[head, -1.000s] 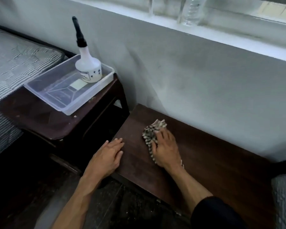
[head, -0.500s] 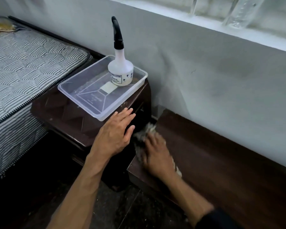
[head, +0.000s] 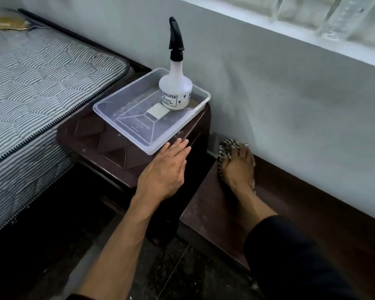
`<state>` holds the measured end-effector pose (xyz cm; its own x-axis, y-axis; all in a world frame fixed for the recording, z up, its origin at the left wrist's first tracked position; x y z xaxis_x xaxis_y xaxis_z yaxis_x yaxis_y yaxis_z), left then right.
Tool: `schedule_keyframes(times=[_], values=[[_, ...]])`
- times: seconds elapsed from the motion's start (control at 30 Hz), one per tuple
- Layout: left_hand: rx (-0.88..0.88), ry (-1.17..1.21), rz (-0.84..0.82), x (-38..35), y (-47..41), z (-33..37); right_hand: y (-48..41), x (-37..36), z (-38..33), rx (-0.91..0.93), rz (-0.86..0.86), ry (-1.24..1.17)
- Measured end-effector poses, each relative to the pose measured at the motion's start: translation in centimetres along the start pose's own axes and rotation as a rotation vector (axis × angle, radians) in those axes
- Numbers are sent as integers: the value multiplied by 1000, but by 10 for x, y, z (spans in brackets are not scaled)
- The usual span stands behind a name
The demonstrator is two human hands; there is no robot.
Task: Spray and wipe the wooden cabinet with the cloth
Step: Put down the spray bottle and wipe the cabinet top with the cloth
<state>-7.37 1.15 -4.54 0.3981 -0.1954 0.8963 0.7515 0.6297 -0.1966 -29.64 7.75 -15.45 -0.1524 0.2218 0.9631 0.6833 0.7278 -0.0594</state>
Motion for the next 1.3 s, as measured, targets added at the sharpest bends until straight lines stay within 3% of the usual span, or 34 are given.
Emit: schedule_keyframes(times=[0.3,0.47,0.63,0.83,0.97,1.1,1.3], values=[[36,-79,-12,-1,1,0,148,-20,-97,403,-37,-61],[38,-123,-14,0,1,3,190,-12,-67,623,-106,-140],[62,-119,-3,-1,0,3,199,5,-11,671,-150,-113],[146,-156,32,-6,6,13,195,14,42,516,-144,-55],[225,158,-45,-49,21,53,203,30,88,375,-98,-50],[65,249,-227,-127,31,145,221,46,164,177,-48,-38],[-122,241,-336,-169,30,231,237,82,249,-95,73,-57]])
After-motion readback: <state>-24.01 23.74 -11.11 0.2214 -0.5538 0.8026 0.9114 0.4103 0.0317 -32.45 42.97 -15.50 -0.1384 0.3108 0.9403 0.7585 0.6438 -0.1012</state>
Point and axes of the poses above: each hand's wrist, its own y-axis away from the middle knuckle, its own x-axis out of the back of the hand, z = x × y, the point moved 10 cm from there along -y, towards the middle knuckle, and after that the axes turned 2 degrees about z, right-handed, at the moved point
